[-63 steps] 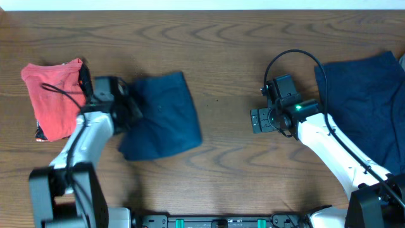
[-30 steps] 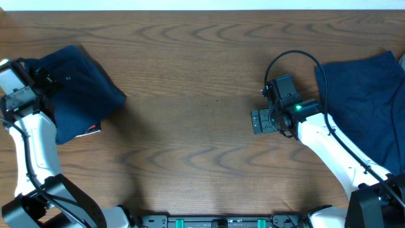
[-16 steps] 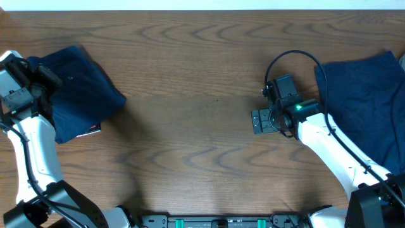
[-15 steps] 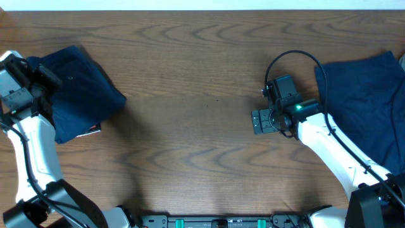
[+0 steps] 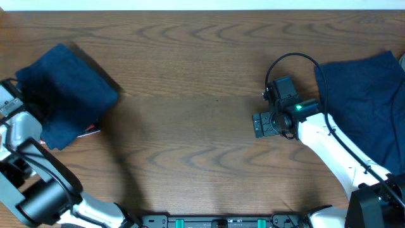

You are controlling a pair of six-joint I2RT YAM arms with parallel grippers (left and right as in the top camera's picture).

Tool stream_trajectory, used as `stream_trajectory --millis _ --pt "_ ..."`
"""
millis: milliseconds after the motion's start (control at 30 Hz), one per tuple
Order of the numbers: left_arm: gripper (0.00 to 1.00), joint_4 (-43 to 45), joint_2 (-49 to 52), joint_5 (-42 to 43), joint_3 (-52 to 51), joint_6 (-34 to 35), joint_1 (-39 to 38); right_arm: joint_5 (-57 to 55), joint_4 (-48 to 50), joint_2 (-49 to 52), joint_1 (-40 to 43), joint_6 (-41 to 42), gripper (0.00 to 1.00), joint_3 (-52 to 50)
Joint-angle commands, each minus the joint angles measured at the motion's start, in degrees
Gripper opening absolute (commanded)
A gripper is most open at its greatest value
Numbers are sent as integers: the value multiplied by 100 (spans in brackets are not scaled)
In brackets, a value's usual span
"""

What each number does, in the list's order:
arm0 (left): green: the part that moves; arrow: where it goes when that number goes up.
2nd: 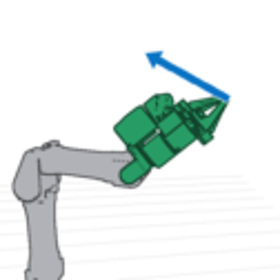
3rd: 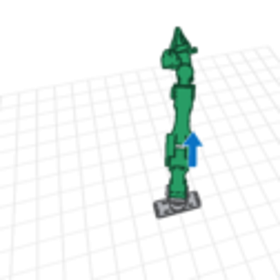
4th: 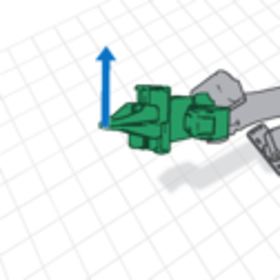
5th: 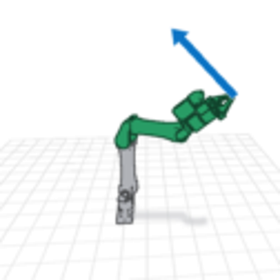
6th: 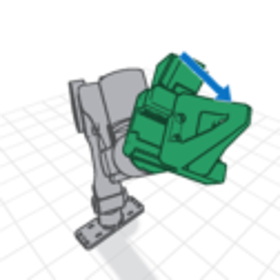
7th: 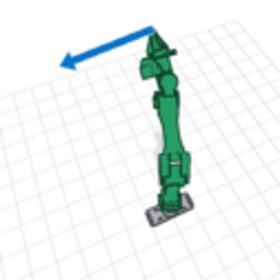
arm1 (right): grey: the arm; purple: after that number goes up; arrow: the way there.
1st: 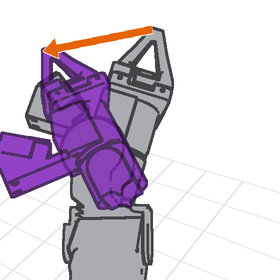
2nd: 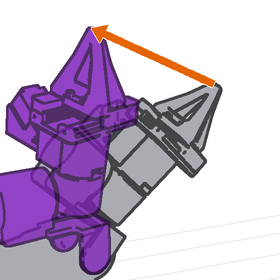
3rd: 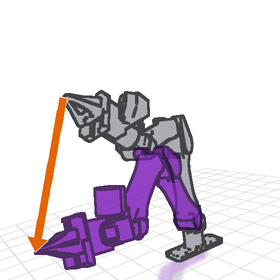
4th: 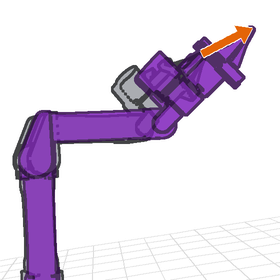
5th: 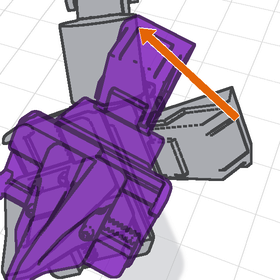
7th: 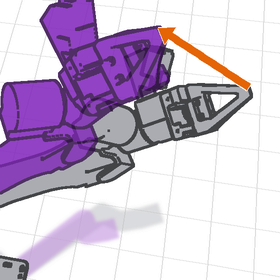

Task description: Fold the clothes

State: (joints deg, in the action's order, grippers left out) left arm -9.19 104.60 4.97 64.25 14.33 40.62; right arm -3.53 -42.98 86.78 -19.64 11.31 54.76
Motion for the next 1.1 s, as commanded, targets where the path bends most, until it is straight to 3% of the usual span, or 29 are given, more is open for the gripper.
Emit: stream_trajectory --millis 0,167,333,767,900,1067 --pt "69 -55 389 44 -26 83 72 -72 -15 -28 35 44 94 79" --pt "78 -11 511 39 -26 81 74 -72 -11 -28 35 44 94 79" --pt "98 35 437 415 -24 76 76 -74 -11 -28 35 44 95 79" --pt "98 2 -1572 -26 -13 -94 -131 579 581 -28 81 44 99 79" --pt "98 -238 -2022 -7 -13 -146 -758 1182 992 -28 267 269 99 79" --pt "98 -802 -2098 20 -15 -223 -2151 1902 1508 -28 763 608 99 79"
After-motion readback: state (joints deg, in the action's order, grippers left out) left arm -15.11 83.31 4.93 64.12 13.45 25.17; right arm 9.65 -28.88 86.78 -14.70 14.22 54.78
